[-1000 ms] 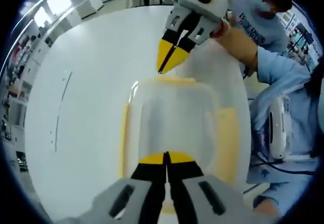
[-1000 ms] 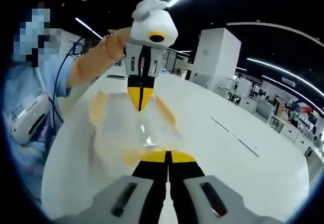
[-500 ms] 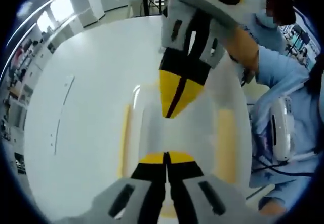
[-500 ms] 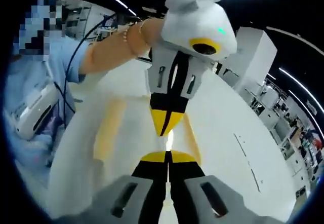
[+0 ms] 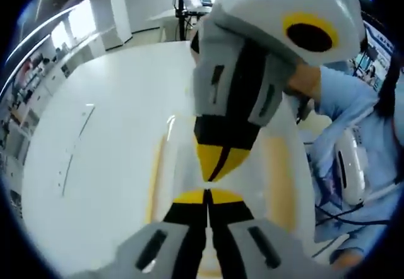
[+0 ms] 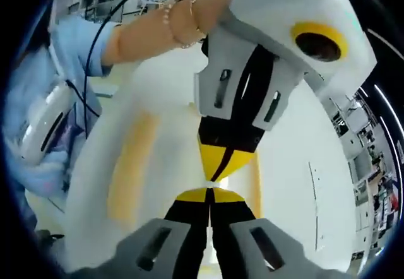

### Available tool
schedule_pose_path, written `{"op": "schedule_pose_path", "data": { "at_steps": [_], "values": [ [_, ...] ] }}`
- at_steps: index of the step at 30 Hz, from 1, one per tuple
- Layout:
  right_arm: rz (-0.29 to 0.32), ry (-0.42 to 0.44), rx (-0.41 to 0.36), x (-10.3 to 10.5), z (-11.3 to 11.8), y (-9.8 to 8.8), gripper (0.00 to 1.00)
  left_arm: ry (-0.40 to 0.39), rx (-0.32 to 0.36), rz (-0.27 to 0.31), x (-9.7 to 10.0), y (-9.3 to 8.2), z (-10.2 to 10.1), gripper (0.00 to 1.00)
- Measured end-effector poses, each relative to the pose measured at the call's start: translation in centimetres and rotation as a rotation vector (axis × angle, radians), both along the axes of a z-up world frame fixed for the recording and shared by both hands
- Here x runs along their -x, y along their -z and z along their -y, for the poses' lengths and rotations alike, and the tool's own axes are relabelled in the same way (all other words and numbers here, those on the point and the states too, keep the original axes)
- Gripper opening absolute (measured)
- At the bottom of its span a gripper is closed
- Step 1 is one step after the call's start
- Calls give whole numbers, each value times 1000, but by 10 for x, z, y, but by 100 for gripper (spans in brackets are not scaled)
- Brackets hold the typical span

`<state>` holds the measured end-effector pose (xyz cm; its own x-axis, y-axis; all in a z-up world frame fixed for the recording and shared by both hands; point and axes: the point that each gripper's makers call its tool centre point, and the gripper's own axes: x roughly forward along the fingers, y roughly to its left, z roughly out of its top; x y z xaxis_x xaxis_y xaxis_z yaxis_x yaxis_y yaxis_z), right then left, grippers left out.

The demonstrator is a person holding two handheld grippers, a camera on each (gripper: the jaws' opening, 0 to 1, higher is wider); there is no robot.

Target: Snap each plastic latch of the storage box into its locked position after aligning the lid with the box until every specified latch is closed and the lid sits flush.

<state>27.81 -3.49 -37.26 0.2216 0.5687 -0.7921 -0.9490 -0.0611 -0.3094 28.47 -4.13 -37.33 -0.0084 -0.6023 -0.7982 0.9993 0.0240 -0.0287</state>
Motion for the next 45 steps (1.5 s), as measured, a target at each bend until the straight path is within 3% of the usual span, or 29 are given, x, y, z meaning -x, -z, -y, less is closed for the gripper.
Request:
{"op": "schedule_pose_path", "data": {
  "at_steps": [3,7,11,18,25,32,34,35,36,45],
  "values": [
    [14,-4,73,0,2,1,0,-3,18,-6,-2,0,-1,0],
    [-36,27,139,0,2,3,0,-10,37,3,-2,0,0,0],
    [-22,30,226,0,3,5,0,-27,49,18,-5,0,-4,0],
    [33,37,308,1,4,7,0,-79,114,31,-1,-1,-37,0],
    [38,49,317,1,3,6,0,-119,179,35,-2,-4,-65,0],
    [37,44,274,1,-8,7,0,-158,353,47,1,-9,-82,0],
    [41,39,289,2,-9,7,0,-168,359,29,4,-5,-92,0],
    [41,40,296,3,-9,7,0,-174,383,29,4,-6,-94,0],
    [43,37,301,4,-9,7,0,-178,448,27,3,-10,-89,0],
    [54,50,317,8,-9,6,0,-180,555,-18,8,-6,-104,0]
  ]
}}
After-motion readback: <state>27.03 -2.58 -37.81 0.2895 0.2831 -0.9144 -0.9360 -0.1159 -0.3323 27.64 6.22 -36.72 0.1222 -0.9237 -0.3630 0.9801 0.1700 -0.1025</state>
